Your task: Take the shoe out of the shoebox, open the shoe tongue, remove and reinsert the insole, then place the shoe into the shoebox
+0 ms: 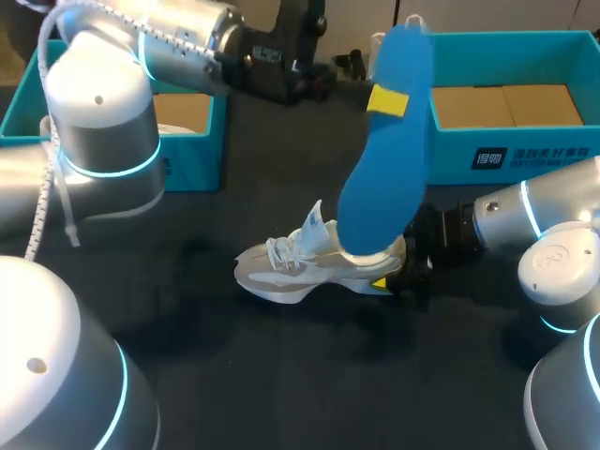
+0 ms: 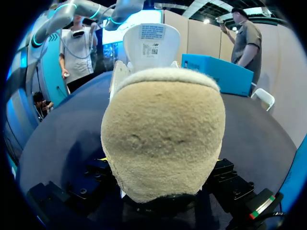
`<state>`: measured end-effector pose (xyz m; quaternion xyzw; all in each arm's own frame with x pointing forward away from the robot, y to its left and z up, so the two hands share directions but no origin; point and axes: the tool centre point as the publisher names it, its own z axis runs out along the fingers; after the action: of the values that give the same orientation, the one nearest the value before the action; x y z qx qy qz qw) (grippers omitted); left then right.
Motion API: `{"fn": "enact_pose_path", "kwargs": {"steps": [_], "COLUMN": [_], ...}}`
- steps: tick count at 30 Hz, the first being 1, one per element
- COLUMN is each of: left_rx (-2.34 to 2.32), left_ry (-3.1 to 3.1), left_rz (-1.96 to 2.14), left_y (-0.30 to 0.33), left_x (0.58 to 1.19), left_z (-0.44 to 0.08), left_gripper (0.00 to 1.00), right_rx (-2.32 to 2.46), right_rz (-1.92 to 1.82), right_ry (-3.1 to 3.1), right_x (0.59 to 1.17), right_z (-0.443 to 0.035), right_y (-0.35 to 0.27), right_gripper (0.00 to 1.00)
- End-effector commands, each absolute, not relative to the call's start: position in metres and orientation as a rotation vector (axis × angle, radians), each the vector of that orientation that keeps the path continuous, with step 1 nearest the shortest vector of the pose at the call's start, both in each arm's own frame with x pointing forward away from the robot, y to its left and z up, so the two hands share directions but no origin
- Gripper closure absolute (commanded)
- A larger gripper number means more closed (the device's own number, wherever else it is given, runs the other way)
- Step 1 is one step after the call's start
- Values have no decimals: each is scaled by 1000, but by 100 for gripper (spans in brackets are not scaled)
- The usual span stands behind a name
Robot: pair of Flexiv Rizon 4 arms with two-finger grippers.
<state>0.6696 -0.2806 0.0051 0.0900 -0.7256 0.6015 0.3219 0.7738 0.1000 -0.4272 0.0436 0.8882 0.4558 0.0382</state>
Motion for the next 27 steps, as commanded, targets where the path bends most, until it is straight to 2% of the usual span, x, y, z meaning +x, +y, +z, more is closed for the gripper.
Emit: {"fn": "enact_pose_path", "kwargs": {"steps": [1, 13, 27], "left_rx": [358, 372, 354], "left_ry": [-1970, -1917, -1813], "left_rz": [1649, 1652, 1644], "left_y": [-273, -257, -237], "left_x": [650, 618, 594], "left_z": [27, 53, 57], "left_gripper": [100, 100, 100], "right_rx": [134, 134, 134], "right_rz": [1391, 1391, 1391], "right_ry": [2728, 2728, 2728], "right_x": [775, 775, 775], "right_z": [-431, -431, -431], "right_y": [102, 102, 102], "right_gripper": [100, 100, 100]}}
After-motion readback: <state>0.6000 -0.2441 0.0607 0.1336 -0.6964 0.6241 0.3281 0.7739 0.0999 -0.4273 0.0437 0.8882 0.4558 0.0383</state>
